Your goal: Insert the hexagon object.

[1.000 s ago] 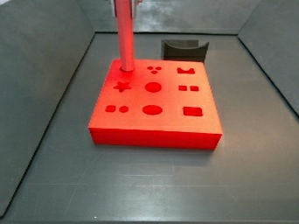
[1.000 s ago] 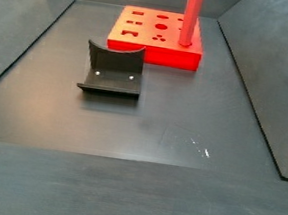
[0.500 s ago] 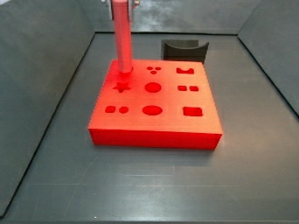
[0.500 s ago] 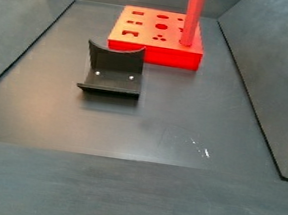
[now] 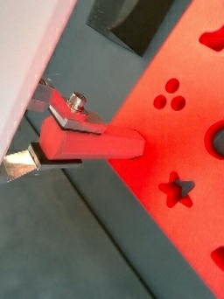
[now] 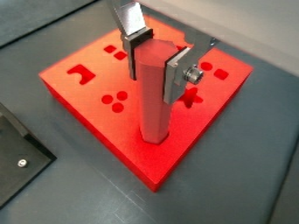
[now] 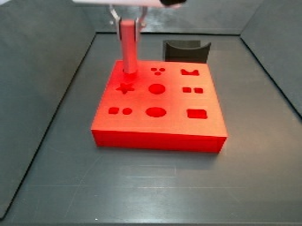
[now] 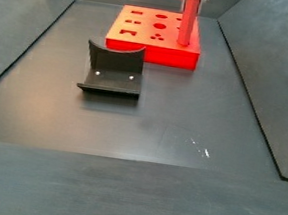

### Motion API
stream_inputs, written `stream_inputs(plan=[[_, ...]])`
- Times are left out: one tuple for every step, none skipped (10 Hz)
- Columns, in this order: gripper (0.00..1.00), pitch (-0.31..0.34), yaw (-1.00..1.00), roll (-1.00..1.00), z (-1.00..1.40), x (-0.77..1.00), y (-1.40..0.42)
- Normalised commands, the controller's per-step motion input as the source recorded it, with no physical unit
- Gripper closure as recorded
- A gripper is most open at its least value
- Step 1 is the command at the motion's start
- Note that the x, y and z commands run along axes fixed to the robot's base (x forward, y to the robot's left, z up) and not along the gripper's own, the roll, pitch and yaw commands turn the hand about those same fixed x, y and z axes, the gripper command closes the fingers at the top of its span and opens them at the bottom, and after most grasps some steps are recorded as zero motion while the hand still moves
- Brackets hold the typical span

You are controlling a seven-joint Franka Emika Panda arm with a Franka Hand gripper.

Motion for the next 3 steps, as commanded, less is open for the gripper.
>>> stream_inputs(plan=[[1.00,-0.069,0.00,0.04,-1.00,0.19,0.00],[1.00,-0.096,0.00,0.01,-1.00,0.07,0.00],[1.00,0.000,0.00,0.00,0.00,0.00,0.00]])
